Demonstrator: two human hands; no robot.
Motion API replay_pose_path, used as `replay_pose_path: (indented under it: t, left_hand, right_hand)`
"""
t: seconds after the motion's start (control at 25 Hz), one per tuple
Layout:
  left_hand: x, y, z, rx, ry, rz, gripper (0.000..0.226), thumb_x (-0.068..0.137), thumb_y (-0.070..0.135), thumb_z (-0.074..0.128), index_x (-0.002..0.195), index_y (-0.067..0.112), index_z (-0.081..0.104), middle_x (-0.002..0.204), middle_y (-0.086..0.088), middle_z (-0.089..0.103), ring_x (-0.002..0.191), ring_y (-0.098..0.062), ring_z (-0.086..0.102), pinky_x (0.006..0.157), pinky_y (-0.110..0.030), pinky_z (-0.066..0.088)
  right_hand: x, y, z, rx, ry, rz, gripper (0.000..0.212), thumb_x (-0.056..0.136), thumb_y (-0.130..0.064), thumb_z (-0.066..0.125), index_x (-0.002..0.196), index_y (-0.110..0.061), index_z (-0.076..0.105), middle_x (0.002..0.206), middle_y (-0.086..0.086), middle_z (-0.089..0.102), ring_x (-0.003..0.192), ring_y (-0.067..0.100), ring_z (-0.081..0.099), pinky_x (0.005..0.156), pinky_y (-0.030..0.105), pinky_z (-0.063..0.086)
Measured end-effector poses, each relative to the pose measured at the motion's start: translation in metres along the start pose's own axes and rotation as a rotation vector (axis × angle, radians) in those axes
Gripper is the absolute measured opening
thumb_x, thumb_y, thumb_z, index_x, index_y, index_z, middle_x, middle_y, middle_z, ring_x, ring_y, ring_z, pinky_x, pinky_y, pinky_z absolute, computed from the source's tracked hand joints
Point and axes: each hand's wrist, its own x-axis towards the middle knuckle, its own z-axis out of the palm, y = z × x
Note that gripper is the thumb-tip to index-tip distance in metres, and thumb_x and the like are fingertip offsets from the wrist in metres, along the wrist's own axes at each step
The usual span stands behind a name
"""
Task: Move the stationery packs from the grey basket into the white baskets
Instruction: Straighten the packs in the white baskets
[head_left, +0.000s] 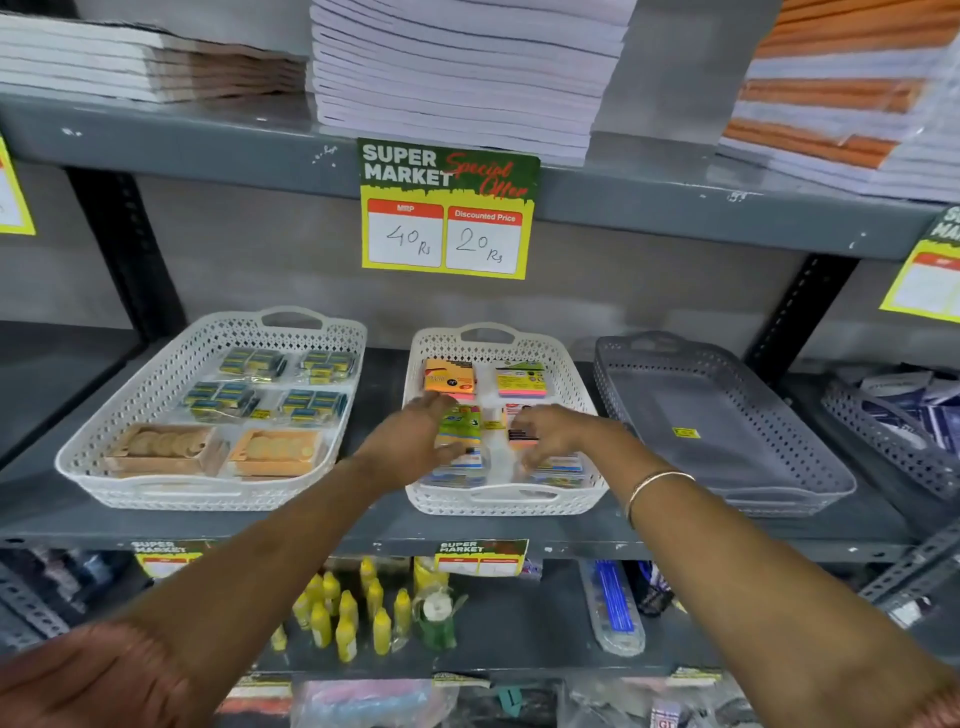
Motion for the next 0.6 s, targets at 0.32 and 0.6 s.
replay_pose_path:
  t: [0.32,0.6]
  left_hand:
    - [0.031,0.001,0.03,0.2,-0.483,-0.005,0.043,0.084,0.023,0.065,0.119,0.005,0.048,0.131,-0.017,0.054,0.112,-0.03,0.054,0.099,-0.036,0.042]
    - [0.037,-0.012,0.03,0.138,-0.42,0.11,0.067,0.083,0.037,0.065,0.137,0.012,0.034,0.142,-0.01,0.045,0.126,-0.028,0.045,0.106,-0.034,0.037]
  right_hand:
    - [-0.009,0.024,0.026,-0.183,0.035,0.002,0.049,0.085,-0.007,0.062,0.131,-0.017,0.05,0.141,0.011,0.051,0.122,0.032,0.053,0.097,0.036,0.047]
    - [-0.009,0.024,0.018,-0.043,-0.035,0.038,0.066,0.083,-0.012,0.07,0.142,-0.017,0.041,0.148,0.009,0.043,0.132,0.028,0.045,0.105,0.03,0.04]
